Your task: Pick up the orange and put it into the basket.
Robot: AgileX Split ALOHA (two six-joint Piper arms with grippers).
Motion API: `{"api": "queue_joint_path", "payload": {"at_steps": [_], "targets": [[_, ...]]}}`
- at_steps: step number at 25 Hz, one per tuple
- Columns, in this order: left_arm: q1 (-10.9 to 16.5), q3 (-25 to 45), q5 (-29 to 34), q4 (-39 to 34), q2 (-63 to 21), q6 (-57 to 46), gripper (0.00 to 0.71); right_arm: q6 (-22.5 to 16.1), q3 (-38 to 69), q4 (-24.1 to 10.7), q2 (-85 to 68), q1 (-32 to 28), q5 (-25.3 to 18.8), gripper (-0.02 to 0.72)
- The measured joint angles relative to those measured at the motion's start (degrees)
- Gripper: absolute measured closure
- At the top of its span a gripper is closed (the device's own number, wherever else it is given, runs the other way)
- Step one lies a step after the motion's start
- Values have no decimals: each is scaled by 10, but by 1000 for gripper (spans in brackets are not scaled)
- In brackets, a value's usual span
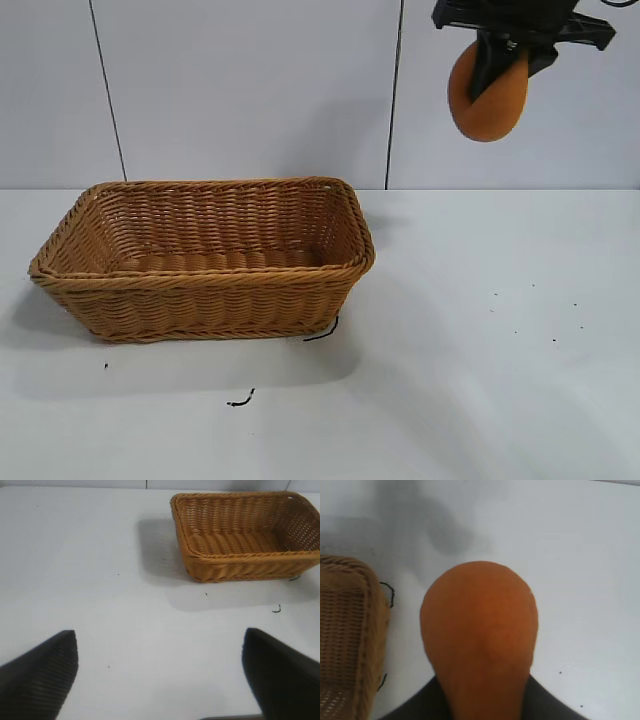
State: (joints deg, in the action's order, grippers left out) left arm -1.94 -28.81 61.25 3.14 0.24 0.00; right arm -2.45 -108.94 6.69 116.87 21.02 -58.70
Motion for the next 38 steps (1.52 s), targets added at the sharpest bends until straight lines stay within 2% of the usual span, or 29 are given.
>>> {"api": "queue_joint_path", "payload": {"at_steps": [3, 6, 11, 19, 21, 23, 24, 25, 28, 32, 38], "targets": [[0, 0, 0, 0, 0, 0, 71, 0, 0, -10, 0, 54, 33, 585], [0, 0, 0, 0, 0, 0, 71, 0, -1, -18, 5, 99, 86, 585], [0, 0, 0, 0, 0, 0, 71, 0, -1, -19, 41, 144, 153, 585], [0, 0, 0, 0, 0, 0, 71, -11, -1, -16, 145, 150, 192, 580], [0, 0, 0, 0, 0, 0, 71, -11, -1, -15, 159, 150, 193, 518], [0, 0, -1, 0, 0, 0, 71, -11, -1, -10, 164, 150, 192, 391], [0, 0, -1, 0, 0, 0, 71, -11, -1, -9, 165, 150, 192, 289], [0, 0, -1, 0, 0, 0, 71, -11, -1, -8, 164, 150, 192, 218], [0, 0, -1, 0, 0, 0, 71, -11, -18, -8, 162, 150, 166, 70], [0, 0, -1, 0, 0, 0, 71, -11, -86, -20, 161, 148, 92, 36], [0, 0, -1, 0, 0, 0, 71, -26, -198, -58, 157, 107, -5, 36]]}}
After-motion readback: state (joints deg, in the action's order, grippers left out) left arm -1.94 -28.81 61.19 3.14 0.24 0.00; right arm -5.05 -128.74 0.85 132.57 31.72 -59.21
